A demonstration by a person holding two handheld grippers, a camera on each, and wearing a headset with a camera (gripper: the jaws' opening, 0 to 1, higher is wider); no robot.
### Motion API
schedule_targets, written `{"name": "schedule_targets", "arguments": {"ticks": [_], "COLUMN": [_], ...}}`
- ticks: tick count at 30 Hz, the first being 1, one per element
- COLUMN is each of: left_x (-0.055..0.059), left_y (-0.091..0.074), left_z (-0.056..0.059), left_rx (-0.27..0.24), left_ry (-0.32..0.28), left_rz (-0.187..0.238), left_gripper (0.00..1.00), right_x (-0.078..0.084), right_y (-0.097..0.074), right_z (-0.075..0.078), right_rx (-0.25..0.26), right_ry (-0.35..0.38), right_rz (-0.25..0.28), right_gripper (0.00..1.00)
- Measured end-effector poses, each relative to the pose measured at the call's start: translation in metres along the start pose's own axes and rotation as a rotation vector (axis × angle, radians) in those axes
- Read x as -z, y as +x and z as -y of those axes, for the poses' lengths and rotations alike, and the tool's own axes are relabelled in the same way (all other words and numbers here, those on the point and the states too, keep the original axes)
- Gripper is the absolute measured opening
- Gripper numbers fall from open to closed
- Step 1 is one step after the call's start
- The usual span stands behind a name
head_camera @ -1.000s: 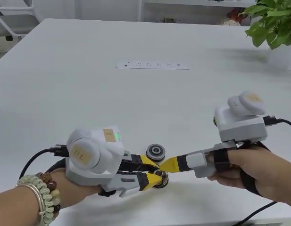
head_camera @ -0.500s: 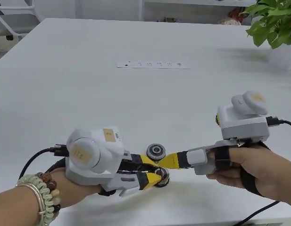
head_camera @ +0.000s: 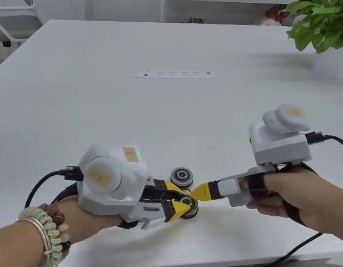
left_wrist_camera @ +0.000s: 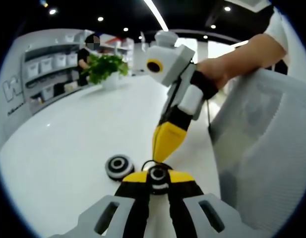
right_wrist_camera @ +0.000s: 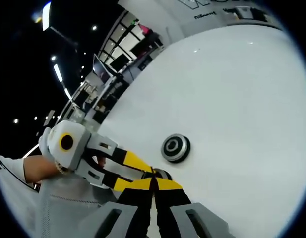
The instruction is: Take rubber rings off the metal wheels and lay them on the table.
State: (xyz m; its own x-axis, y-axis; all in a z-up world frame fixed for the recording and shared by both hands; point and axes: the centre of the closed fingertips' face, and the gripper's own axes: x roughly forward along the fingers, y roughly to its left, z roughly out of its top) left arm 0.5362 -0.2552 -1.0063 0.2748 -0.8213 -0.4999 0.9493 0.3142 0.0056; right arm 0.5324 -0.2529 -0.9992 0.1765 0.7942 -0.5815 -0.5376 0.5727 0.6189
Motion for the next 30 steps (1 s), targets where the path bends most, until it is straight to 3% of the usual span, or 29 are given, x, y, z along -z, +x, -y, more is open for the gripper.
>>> {"name": "schedule_targets", "arguments": {"ticks": [7,13,17,20,30], "left_x": [-0.001,-0.012,-0.017,-0.020,-0.046], "left_y": [-0.003,-0.007,-0.007,-0.008,-0.019], "left_z": [0.001,-0.002,0.000,0.001,-0.003], "left_rx": [0.004,-0.006,-0.006,-0.008,-0.036], "left_ry": [0.045,0.058,0.044,0.058,0.080], "left_rz": [-0.024,-0.007,-0.001,0.003,0.073], "left_gripper": [0.14,0.16,0.27,0.29,0.33], "right_x": [-0.002,-0.005,-0.007,-0.010,-0.015], "right_y": [-0.001,-0.004,-0.004,-0.006,-0.009], "right_z": [0.004,0.004,0.006,0.007,0.010], "right_rx": [0.009,0.006,0.013,0.012,0.017], "right_ry": [0.006,0.016,0.027,0.031,0.043], "right_rz": [0.004,0.023,0.031,0.044,0.067], "right_gripper": [0.00,0.00,0.00,0.00,0.00]}}
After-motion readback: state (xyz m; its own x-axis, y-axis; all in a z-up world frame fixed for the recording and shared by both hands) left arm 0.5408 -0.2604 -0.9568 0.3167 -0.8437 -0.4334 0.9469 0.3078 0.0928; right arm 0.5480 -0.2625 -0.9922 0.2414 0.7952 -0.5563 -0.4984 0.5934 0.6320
